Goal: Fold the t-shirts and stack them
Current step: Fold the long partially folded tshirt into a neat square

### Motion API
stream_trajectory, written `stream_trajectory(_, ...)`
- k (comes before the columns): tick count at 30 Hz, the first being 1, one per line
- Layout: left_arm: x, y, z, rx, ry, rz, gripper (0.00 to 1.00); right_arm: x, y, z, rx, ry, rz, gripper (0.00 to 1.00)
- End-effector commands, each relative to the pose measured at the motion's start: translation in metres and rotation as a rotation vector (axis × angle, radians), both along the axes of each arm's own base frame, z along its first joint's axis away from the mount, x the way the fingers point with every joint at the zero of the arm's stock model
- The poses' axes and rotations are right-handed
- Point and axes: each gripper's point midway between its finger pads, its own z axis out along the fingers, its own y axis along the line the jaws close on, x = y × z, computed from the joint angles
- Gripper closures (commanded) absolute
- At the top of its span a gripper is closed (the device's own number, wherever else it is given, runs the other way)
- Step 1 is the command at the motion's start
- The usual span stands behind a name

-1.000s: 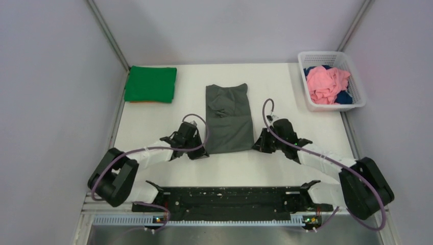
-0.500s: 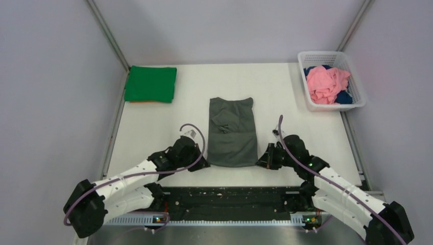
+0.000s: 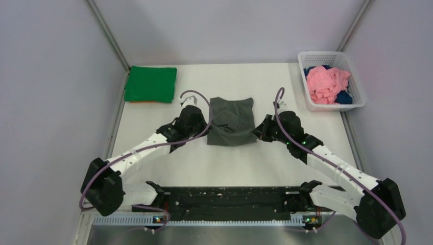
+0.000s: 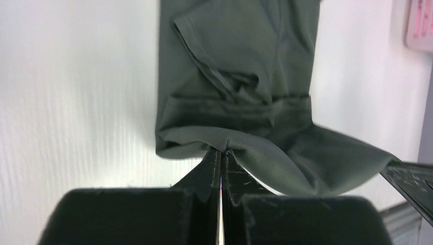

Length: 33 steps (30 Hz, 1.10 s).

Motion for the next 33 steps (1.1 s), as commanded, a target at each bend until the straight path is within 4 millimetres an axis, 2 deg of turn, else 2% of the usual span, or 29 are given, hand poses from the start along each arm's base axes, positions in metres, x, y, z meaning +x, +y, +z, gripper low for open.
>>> stream_trajectory(1,0.052,0.004,0.022,-0.011,-0.09,0.019,1.0,0.05,-0.01,0.034,0.007,-0.125,-0.097,1.0)
stream_trajectory(7,0.097,0.009,0.038,0.003,-0.123,0.031,1.0,0.094,-0.019,0.047,0.021,-0.163,-0.125,1.0)
stream_trajectory(13,0.134,0.017,0.045,0.011,-0.138,0.05,1.0,0.129,-0.017,0.056,0.064,-0.181,-0.128,1.0)
stream_trajectory(16,0.15,0.019,0.049,0.017,-0.147,0.051,1.0,0.144,-0.021,0.054,0.07,-0.172,-0.131,1.0)
stream_trajectory(19,0.169,0.022,0.05,0.024,-0.159,0.057,1.0,0.158,-0.025,0.043,0.067,-0.145,-0.14,1.0)
stream_trajectory(24,0.2,0.012,0.032,-0.001,-0.119,0.021,1.0,0.177,-0.028,0.026,0.078,-0.114,-0.147,1.0)
stream_trajectory(29,0.235,0.013,0.019,0.006,-0.127,0.028,1.0,0.208,-0.036,0.005,0.075,-0.089,-0.171,1.0)
stream_trajectory(33,0.261,0.012,0.005,0.003,-0.139,0.025,1.0,0.236,-0.046,-0.015,0.003,-0.087,-0.228,1.0)
